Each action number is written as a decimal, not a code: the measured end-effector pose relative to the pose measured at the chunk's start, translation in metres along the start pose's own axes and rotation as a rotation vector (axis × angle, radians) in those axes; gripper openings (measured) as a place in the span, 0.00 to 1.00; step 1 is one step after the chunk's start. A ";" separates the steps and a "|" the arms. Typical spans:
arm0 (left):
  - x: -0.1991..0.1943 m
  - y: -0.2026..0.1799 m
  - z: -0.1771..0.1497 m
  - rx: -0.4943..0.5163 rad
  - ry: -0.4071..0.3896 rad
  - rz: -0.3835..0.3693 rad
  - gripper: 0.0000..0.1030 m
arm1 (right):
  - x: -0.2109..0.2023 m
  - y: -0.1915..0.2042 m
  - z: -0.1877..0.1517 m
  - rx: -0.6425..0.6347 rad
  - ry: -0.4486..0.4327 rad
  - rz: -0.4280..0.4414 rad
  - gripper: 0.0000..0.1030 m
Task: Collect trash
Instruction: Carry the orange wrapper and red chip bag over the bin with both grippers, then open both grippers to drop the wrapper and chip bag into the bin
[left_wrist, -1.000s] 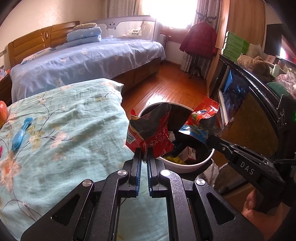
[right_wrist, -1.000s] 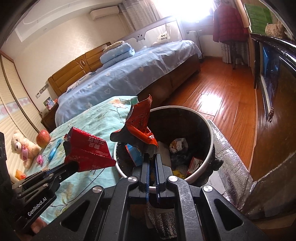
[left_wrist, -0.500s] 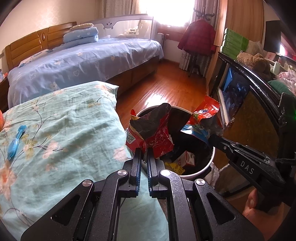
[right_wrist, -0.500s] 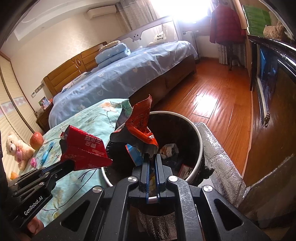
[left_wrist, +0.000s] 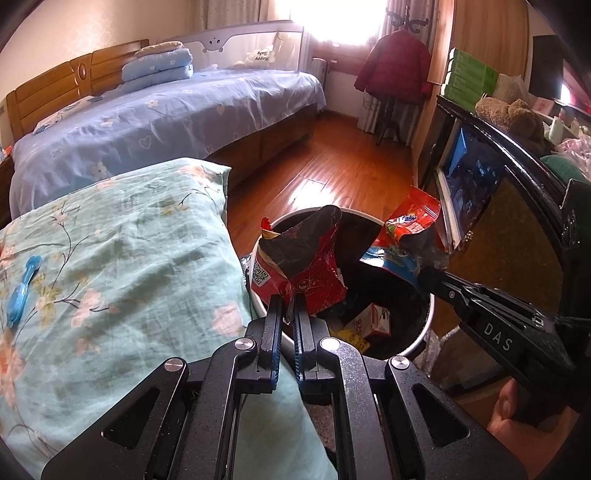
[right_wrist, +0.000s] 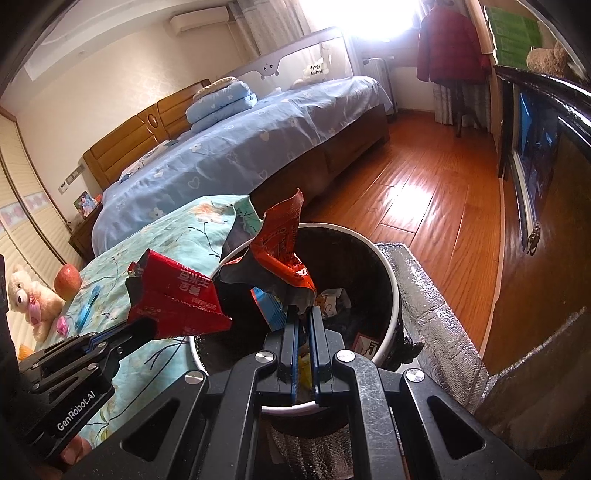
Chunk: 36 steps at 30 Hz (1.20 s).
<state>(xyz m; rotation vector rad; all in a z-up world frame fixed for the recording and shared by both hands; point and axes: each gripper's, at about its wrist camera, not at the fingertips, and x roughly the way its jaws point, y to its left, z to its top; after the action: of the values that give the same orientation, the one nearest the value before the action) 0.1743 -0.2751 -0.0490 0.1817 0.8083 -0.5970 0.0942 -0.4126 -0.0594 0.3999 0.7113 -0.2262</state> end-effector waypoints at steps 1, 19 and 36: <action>0.000 -0.001 0.001 0.000 0.001 0.001 0.05 | 0.000 0.000 0.000 0.000 0.000 0.000 0.05; 0.014 -0.010 0.008 0.008 0.027 0.009 0.05 | 0.012 -0.012 0.008 0.014 0.034 0.005 0.05; 0.023 -0.011 0.013 0.006 0.041 0.012 0.05 | 0.019 -0.015 0.011 0.015 0.049 0.006 0.06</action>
<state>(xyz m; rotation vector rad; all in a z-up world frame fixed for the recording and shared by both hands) 0.1886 -0.2988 -0.0560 0.2051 0.8450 -0.5861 0.1095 -0.4322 -0.0684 0.4235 0.7565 -0.2169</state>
